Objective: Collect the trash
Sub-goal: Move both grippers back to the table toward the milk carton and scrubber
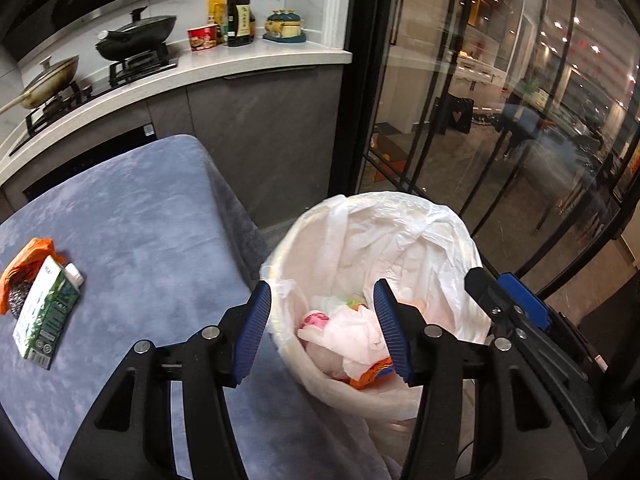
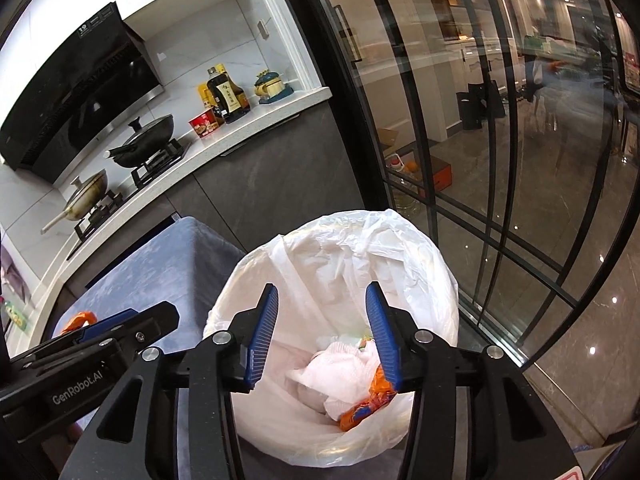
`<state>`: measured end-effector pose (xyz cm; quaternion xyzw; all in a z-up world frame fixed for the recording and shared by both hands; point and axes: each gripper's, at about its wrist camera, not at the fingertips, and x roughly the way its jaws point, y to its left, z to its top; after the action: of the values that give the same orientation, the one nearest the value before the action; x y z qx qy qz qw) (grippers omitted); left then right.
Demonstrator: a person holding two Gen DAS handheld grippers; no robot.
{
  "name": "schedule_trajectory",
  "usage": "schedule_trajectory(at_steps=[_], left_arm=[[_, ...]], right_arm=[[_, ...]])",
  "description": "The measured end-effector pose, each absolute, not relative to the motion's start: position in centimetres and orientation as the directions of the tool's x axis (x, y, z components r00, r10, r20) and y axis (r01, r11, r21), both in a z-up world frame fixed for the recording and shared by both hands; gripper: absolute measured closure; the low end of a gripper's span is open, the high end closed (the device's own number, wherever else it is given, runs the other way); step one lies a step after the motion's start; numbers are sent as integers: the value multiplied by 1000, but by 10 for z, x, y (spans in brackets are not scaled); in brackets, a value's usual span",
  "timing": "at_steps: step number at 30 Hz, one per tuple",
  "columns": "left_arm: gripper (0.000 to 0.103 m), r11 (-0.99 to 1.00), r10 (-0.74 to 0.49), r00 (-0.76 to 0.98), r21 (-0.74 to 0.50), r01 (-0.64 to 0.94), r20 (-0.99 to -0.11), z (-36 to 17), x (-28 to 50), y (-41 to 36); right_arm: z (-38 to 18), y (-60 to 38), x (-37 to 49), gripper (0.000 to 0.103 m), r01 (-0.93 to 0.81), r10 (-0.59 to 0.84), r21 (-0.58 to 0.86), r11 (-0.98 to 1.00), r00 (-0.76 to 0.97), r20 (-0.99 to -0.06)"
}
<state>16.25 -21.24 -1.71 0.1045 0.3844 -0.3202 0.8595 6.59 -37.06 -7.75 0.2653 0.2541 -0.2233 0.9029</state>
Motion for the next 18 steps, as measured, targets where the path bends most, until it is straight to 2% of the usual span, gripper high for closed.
schedule_trajectory(at_steps=[6, 10, 18], left_arm=[[52, 799, -461, 522, -79, 597, -718, -9, 167, -189], [46, 820, -449, 551, -79, 567, -703, -2, 170, -167], [45, 859, -421, 593, -92, 503, -687, 9, 180, -117]], right_arm=[[-68, -358, 68, 57, 522, -263, 361, 773, 781, -566], [-61, -345, 71, 57, 502, -252, 354, 789, 790, -559], [-47, -305, 85, 57, 444, -213, 337, 830, 811, -545]])
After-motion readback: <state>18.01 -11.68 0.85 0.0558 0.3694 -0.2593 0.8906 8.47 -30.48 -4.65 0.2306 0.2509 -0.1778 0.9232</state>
